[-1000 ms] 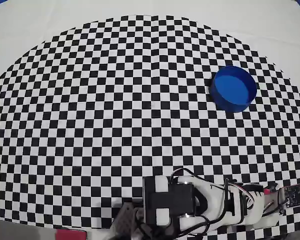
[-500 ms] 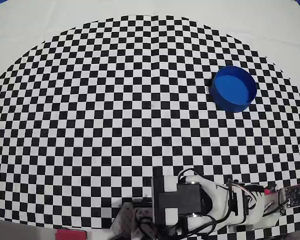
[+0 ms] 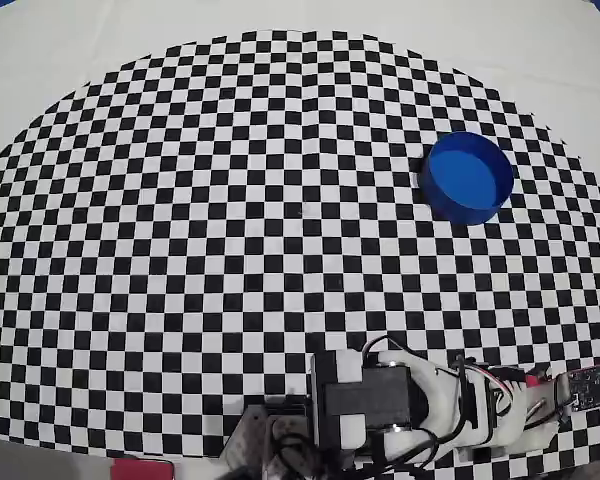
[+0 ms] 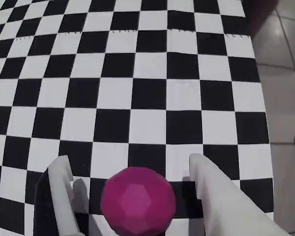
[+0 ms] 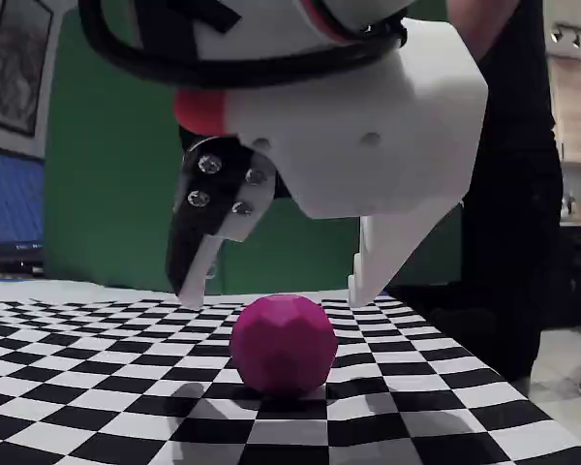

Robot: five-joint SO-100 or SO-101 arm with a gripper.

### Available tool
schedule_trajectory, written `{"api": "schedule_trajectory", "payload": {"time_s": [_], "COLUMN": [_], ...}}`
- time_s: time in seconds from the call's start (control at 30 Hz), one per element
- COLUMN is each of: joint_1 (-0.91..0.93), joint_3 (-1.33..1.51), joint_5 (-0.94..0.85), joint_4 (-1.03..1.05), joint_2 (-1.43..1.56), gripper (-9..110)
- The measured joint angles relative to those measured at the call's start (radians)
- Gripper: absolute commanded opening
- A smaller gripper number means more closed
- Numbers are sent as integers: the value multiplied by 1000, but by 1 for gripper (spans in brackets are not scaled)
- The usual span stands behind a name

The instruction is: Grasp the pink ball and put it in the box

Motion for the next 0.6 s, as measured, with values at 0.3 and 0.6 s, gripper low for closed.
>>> {"api": "schedule_trajectory", "payload": {"time_s": [0.3,0.6], "joint_1": [3,12], "joint_3": [0,-2], "joint_5": [0,0], "joint_4": [0,-8], "joint_2": [-17,-35], "gripper": [28,28]}}
